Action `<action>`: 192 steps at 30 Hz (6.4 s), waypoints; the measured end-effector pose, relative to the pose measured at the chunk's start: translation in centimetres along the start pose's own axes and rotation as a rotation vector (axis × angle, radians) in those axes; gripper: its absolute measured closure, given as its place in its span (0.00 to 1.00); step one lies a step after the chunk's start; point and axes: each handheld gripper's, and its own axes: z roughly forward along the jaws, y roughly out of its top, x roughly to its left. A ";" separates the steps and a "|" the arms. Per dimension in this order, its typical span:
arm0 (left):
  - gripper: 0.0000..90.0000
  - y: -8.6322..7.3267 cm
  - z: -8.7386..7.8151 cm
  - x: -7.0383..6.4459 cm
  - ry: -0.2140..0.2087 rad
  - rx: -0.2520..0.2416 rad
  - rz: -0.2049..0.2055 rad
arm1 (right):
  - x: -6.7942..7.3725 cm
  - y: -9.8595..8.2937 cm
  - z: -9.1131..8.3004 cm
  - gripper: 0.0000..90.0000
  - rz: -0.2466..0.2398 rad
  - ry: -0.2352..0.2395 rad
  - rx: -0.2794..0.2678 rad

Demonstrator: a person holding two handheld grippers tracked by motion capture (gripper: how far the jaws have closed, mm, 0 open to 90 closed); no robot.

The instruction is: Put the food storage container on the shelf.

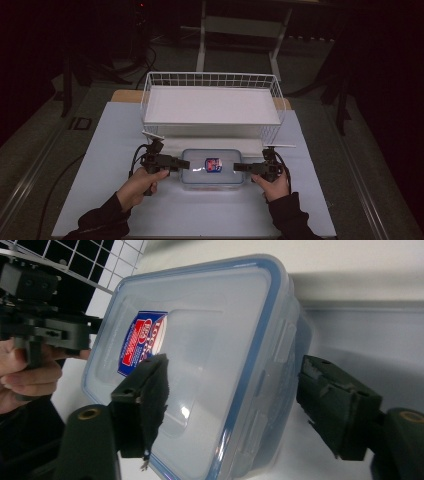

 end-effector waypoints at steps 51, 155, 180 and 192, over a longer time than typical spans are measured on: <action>0.58 -2.8 -0.9 -3.2 0.044 -0.057 0.072 | 1.5 -0.6 -0.5 0.41 -0.017 -0.005 0.078; 0.41 -0.7 -0.4 -3.2 0.115 -0.419 0.289 | 3.3 1.1 -0.1 0.50 -0.305 -0.220 -0.310; 0.00 -6.2 -2.5 -2.0 0.097 -0.376 0.459 | 5.3 -1.4 3.8 1.00 -0.423 -0.189 -0.171; 0.00 -6.5 -2.0 -1.8 0.120 -0.386 0.497 | 4.9 -0.3 6.3 1.00 -0.400 -0.213 -0.161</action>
